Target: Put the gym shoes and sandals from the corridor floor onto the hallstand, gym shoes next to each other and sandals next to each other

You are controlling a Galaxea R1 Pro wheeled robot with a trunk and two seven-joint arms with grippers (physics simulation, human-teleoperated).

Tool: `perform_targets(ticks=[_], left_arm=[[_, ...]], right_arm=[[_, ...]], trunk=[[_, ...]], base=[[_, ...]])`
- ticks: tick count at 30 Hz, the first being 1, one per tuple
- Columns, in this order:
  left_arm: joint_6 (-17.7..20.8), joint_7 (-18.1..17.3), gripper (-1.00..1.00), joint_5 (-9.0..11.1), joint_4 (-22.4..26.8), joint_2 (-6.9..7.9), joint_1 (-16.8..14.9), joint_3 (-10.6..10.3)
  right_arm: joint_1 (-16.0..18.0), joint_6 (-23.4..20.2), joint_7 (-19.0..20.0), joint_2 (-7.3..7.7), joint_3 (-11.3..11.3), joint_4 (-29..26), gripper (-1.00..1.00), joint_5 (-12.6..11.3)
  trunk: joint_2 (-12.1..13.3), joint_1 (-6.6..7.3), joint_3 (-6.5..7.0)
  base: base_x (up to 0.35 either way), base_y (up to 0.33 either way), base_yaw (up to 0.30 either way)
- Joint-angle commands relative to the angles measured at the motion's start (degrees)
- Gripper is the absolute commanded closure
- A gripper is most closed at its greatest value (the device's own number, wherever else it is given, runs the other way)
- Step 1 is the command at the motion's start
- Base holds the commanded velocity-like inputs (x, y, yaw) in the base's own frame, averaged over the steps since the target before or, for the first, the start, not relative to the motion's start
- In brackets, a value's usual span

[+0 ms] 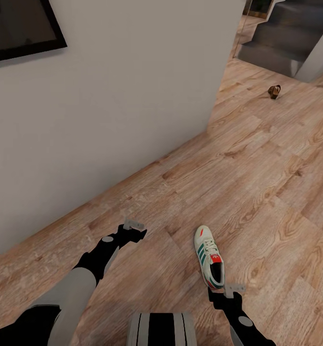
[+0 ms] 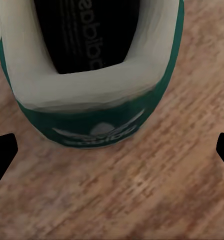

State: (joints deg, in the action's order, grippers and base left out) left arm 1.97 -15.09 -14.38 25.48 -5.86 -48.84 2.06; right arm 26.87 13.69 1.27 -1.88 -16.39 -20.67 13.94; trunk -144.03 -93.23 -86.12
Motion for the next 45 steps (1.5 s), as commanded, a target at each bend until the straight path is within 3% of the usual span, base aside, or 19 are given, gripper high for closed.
perform_targets(ticks=[1,45], left_arm=[[0.2,-0.3,-1.00,-0.3,0.1,-0.03,0.0,0.2],[0.1,-0.3,-1.00,-0.2,0.2,-0.11,0.3,0.2]], right_arm=[[0.0,0.2,0.1,-0.06,-0.5,0.0,-1.00,0.6],[0.0,0.2,0.2,-0.02,-0.5,-0.1,-1.00,0.5]], trunk=[[0.0,0.01,-0.03],[0.0,0.01,-0.03]], base=[[0.000,0.000,0.000],[0.048,0.027,0.000]])
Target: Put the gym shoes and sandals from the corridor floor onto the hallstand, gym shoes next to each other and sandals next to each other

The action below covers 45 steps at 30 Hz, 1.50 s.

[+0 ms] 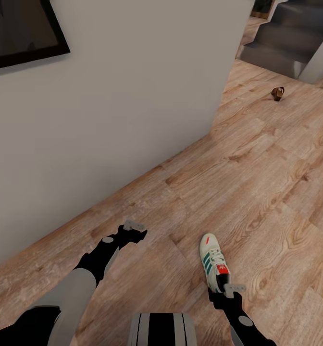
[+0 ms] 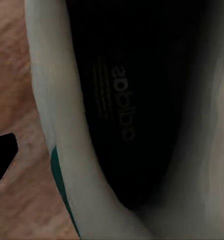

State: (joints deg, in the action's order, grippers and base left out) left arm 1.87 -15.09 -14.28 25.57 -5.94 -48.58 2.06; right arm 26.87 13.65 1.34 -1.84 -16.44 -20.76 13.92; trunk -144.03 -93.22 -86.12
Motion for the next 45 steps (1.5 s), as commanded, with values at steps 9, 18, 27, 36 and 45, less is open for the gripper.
perform_targets(ticks=[9,18,27,36,45], left_arm=[[0.2,-0.3,-1.00,-0.3,0.1,0.01,0.1,0.2],[0.2,-0.2,-1.00,-0.3,0.2,0.05,0.1,0.2],[0.1,-0.2,-1.00,-0.3,0.2,0.12,0.1,0.3],[0.2,-0.2,-1.00,-0.2,0.2,0.55,0.1,0.3],[-0.3,-0.2,-1.00,-0.2,0.0,1.54,0.6,0.6]], right_arm=[[0.0,0.2,0.2,0.00,-0.6,0.0,1.00,0.5],[0.0,0.2,0.2,0.00,-0.6,0.0,1.00,0.5],[0.0,0.2,0.1,0.00,-0.6,0.0,1.00,0.5],[0.0,0.3,0.1,0.00,-0.6,-0.1,1.00,0.5],[0.0,0.3,0.1,0.00,-0.6,-0.2,1.00,0.5]], trunk=[[0.0,0.00,-0.03],[0.0,0.00,-0.03],[0.0,0.06,0.41],[0.1,0.29,2.41],[0.3,0.52,4.40]], base=[[0.007,0.006,0.000],[0.000,0.000,0.000],[0.000,0.000,0.000],[0.000,0.000,0.000],[0.000,0.000,0.000]])
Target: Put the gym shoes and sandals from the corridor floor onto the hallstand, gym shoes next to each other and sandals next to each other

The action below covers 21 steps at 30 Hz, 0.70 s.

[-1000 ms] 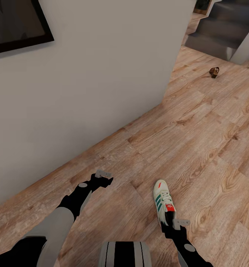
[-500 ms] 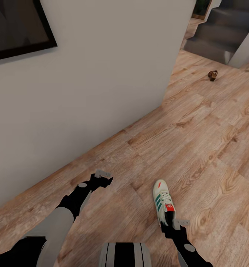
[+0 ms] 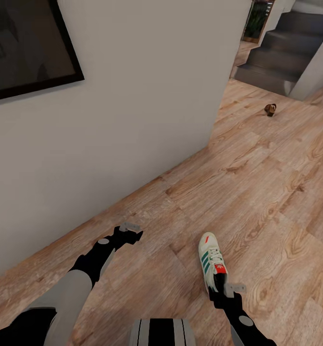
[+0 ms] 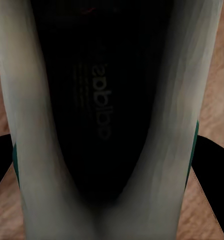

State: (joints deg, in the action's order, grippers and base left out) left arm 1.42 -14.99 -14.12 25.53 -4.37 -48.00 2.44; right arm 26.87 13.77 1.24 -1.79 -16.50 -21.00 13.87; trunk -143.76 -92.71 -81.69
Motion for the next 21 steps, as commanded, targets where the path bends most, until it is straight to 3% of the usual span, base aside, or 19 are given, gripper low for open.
perform_targets(ticks=[1,2,6,7,8,10,21], left_arm=[[0.1,-0.3,-1.00,-0.4,0.1,0.15,0.2,0.3],[0.0,-0.3,-1.00,-0.3,0.1,1.03,1.5,0.3],[0.0,-0.3,-1.00,-0.2,0.0,2.04,3.4,0.4],[-0.1,-0.2,-1.00,-0.1,0.0,2.57,4.6,0.4],[-0.5,0.2,-1.00,0.8,0.0,3.78,8.4,0.7],[-1.8,0.3,-1.00,1.6,0.0,4.40,10.1,1.5],[-8.6,0.5,-1.00,2.5,-0.8,5.78,16.6,7.1]], right_arm=[[0.0,0.2,0.2,-0.06,-0.5,0.0,1.00,0.5],[0.0,0.2,0.2,-0.07,-0.5,0.0,1.00,0.5],[0.0,0.2,0.2,-0.06,-0.5,0.0,1.00,0.5],[0.0,0.3,0.2,-0.06,-0.5,-0.1,1.00,0.5],[0.0,0.9,0.2,-0.06,-0.5,-0.1,1.00,0.5],[0.0,1.2,0.2,0.01,-0.5,-0.1,1.00,0.6],[0.0,2.1,0.2,2.11,-0.5,0.2,1.00,0.7]], trunk=[[0.0,0.03,0.19],[0.0,0.06,0.42],[0.1,0.16,1.30],[0.1,0.19,1.52],[0.1,0.21,1.78],[0.1,0.26,2.34],[0.3,0.55,5.69]], base=[[0.000,0.000,0.000],[0.000,0.000,0.000],[0.000,0.000,0.000],[0.000,0.000,0.000],[0.000,0.000,0.000],[0.000,0.000,-0.026],[0.000,0.000,-0.070]])
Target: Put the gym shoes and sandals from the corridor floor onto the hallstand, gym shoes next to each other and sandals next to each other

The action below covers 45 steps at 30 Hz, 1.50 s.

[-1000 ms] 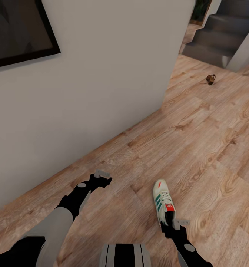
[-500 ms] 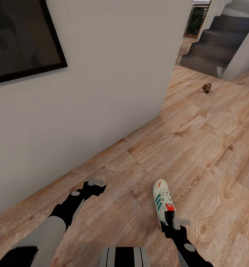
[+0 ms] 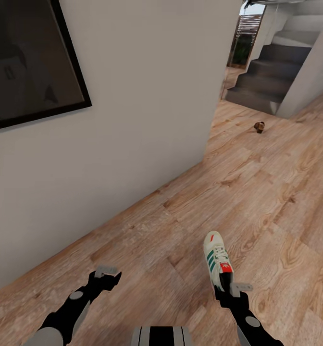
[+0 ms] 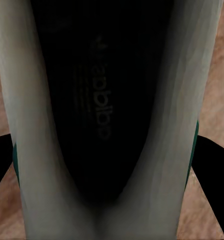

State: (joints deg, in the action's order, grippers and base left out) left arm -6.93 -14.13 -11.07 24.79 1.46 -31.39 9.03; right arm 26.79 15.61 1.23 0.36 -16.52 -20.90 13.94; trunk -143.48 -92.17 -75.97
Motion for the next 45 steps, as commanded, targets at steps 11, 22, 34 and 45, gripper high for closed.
perform_targets(ticks=[11,22,34,45], left_arm=[[-7.2,1.3,-1.00,-0.6,-0.2,0.20,7.1,4.9],[-15.5,2.8,-1.00,-0.4,-0.2,0.86,16.3,12.1],[-17.7,2.7,-1.00,-1.0,-0.6,0.93,18.3,15.1],[-17.8,2.7,-1.00,-1.1,-1.0,0.92,18.3,14.9]], right_arm=[[-3.4,6.7,0.1,2.26,-0.5,0.3,1.00,0.4],[-6.7,15.7,0.1,2.45,-0.5,6.0,1.00,0.4],[-6.8,18.0,0.1,2.44,-0.5,7.9,1.00,0.4],[-6.8,18.0,0.1,2.46,-0.5,7.9,1.00,0.3]], trunk=[[0.1,0.29,3.38],[1.4,1.16,6.67],[6.3,3.79,9.88],[9.5,5.55,12.29]], base=[[0.000,0.000,-0.080],[0.000,0.000,-0.073],[0.000,0.000,-0.004],[0.000,0.000,0.000]])
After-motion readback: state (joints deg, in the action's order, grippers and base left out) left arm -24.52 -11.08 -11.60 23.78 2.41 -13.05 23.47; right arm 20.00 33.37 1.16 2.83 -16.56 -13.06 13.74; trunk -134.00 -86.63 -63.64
